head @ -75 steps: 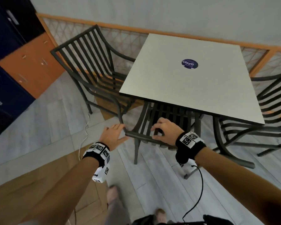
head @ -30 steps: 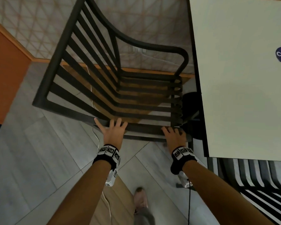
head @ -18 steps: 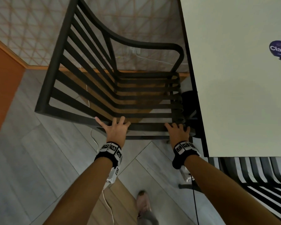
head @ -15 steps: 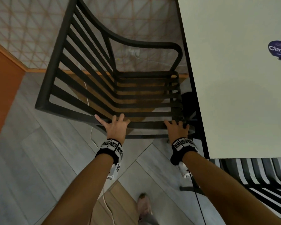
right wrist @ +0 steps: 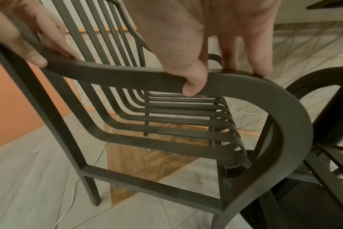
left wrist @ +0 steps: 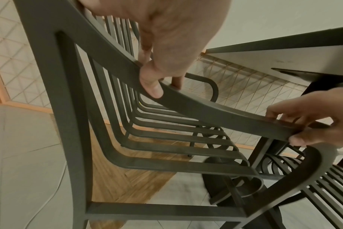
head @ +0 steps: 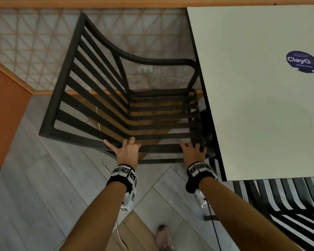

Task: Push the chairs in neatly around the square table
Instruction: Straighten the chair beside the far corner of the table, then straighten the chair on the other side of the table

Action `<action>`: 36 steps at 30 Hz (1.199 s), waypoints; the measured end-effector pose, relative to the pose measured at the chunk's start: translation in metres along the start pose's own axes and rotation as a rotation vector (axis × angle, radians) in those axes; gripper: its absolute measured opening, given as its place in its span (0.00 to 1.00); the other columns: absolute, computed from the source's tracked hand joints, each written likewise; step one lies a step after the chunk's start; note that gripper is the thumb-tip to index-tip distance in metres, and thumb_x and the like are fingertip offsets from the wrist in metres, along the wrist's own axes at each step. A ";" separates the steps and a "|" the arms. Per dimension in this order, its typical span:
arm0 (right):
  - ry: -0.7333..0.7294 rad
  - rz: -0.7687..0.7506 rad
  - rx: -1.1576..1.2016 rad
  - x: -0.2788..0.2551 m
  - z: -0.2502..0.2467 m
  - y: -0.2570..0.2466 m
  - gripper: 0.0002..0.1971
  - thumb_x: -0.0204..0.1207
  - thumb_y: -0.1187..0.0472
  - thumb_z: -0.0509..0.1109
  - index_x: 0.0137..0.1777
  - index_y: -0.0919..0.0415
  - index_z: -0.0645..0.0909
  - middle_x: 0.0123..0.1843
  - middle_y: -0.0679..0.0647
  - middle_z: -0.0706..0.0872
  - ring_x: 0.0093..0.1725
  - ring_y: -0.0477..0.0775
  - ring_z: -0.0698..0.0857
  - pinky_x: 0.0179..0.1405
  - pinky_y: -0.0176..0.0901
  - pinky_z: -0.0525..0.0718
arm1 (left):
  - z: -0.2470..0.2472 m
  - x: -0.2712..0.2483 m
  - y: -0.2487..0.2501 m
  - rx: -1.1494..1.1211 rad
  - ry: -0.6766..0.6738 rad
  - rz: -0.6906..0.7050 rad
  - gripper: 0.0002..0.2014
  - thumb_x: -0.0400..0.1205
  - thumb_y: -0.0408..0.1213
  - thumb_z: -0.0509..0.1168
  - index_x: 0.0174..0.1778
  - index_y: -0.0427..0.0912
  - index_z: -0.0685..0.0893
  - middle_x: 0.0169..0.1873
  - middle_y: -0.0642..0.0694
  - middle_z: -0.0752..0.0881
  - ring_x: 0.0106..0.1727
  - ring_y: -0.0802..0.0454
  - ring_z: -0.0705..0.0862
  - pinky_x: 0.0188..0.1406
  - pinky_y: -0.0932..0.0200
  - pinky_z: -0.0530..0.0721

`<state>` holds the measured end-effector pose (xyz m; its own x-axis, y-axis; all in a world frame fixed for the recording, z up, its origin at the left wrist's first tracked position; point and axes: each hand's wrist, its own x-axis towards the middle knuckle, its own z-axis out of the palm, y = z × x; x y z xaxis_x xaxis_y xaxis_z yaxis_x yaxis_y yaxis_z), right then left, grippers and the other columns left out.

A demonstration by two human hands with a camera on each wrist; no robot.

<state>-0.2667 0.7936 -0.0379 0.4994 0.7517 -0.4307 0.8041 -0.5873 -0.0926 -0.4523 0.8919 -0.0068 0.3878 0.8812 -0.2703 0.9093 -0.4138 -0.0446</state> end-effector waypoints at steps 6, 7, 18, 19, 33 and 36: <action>0.094 -0.418 0.024 -0.040 -0.017 -0.016 0.28 0.70 0.73 0.65 0.70 0.54 0.68 0.68 0.62 0.77 0.70 0.66 0.73 0.76 0.66 0.65 | -0.018 -0.020 0.023 -0.007 0.045 0.059 0.06 0.79 0.43 0.68 0.49 0.51 0.88 0.57 0.50 0.86 0.69 0.47 0.79 0.80 0.24 0.46; 0.090 -0.450 0.016 -0.049 -0.024 -0.020 0.27 0.70 0.73 0.64 0.69 0.54 0.68 0.66 0.61 0.78 0.68 0.65 0.74 0.75 0.64 0.68 | -0.024 -0.027 0.030 -0.023 0.046 0.081 0.07 0.79 0.43 0.68 0.50 0.50 0.89 0.57 0.50 0.87 0.69 0.47 0.79 0.82 0.28 0.47; 0.333 -0.590 0.128 -0.176 -0.169 0.116 0.08 0.76 0.65 0.60 0.53 0.55 0.72 0.40 0.56 0.91 0.35 0.62 0.84 0.55 0.53 0.74 | -0.131 -0.166 0.154 -0.153 0.074 0.311 0.16 0.78 0.43 0.69 0.63 0.51 0.83 0.63 0.51 0.83 0.65 0.49 0.79 0.66 0.46 0.78; 0.339 -0.551 0.143 -0.189 -0.182 0.142 0.08 0.77 0.64 0.59 0.53 0.54 0.73 0.41 0.55 0.91 0.37 0.62 0.85 0.60 0.55 0.73 | -0.142 -0.179 0.175 -0.158 0.086 0.343 0.18 0.79 0.44 0.68 0.65 0.52 0.81 0.63 0.52 0.84 0.65 0.50 0.80 0.65 0.46 0.78; 0.691 -0.171 0.020 -0.306 -0.281 0.538 0.07 0.74 0.62 0.61 0.47 0.51 0.77 0.34 0.50 0.90 0.32 0.58 0.85 0.51 0.50 0.75 | -0.239 -0.317 0.532 -0.313 0.208 0.779 0.14 0.82 0.43 0.59 0.64 0.50 0.78 0.54 0.52 0.88 0.58 0.47 0.84 0.58 0.46 0.76; 0.676 -0.065 -0.017 -0.300 -0.276 0.623 0.08 0.72 0.63 0.62 0.47 0.53 0.79 0.34 0.52 0.91 0.33 0.60 0.86 0.53 0.52 0.75 | -0.236 -0.327 0.619 -0.323 0.219 0.878 0.13 0.82 0.42 0.58 0.60 0.50 0.81 0.51 0.52 0.90 0.55 0.46 0.85 0.57 0.46 0.76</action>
<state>0.1734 0.2847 0.2812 0.5377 0.8108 0.2314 0.8413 -0.5342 -0.0831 0.0194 0.4012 0.2812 0.9404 0.3233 0.1058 0.2659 -0.8926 0.3642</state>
